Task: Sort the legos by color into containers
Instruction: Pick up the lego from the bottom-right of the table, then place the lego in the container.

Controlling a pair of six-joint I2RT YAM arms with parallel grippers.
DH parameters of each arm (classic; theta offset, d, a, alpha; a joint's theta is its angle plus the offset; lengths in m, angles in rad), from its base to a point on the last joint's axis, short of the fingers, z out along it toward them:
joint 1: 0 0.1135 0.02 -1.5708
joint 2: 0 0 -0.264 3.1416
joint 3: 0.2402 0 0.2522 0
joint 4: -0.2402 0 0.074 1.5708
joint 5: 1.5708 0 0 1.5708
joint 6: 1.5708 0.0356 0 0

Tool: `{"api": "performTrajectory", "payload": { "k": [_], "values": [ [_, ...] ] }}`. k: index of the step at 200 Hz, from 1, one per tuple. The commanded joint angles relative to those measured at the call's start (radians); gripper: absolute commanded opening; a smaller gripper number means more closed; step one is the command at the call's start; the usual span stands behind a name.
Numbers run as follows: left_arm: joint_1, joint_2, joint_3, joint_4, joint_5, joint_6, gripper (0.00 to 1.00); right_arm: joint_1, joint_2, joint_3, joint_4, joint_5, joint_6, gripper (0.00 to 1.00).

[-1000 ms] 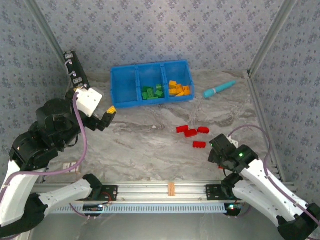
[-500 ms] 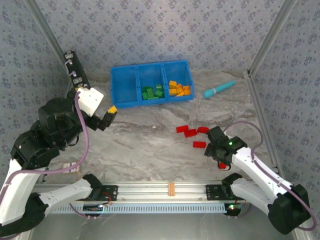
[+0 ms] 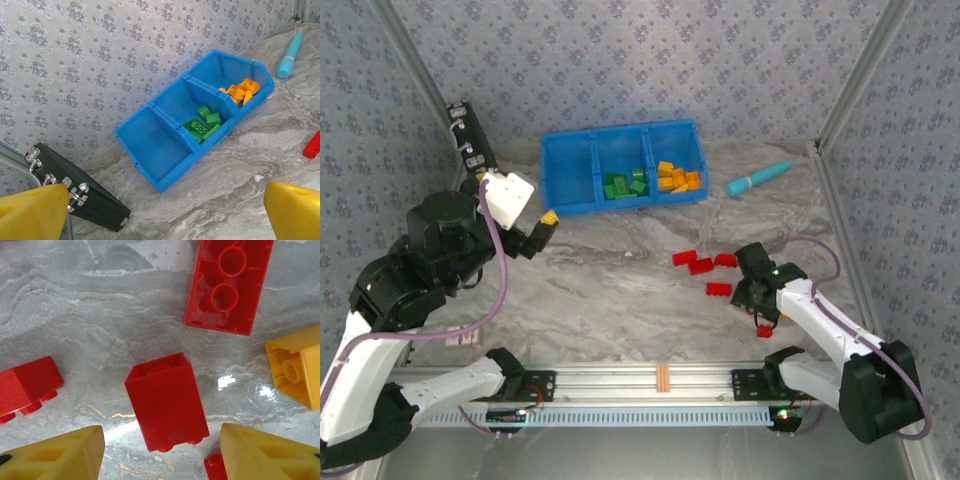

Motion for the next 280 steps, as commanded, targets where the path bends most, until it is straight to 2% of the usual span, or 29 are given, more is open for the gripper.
{"api": "performTrajectory", "payload": {
  "k": [1,53,117,183,214,245,280],
  "values": [
    [0.006,0.012,0.036,0.031,-0.011,0.010,1.00,-0.022,0.022,0.012,0.016,-0.008,-0.036,0.61],
    [0.009,0.022,0.037,0.035,-0.009,0.008,1.00,-0.045,0.070,0.008,0.050,-0.014,-0.062,0.56],
    [0.012,0.024,0.044,0.029,-0.009,0.009,1.00,-0.059,0.108,0.000,0.089,-0.025,-0.080,0.39],
    [0.014,0.021,0.034,0.037,-0.011,0.012,1.00,-0.053,0.092,0.043,0.046,-0.026,-0.103,0.28],
    [0.015,0.016,0.027,0.039,-0.015,0.014,1.00,-0.026,0.061,0.155,-0.037,-0.020,-0.124,0.24],
    [0.018,0.017,0.021,0.045,-0.009,0.000,1.00,0.046,0.075,0.332,-0.105,0.015,-0.132,0.21],
    [0.043,0.038,-0.025,0.072,0.128,-0.082,1.00,0.128,0.193,0.573,-0.105,0.053,-0.230,0.20]
  ]
}}
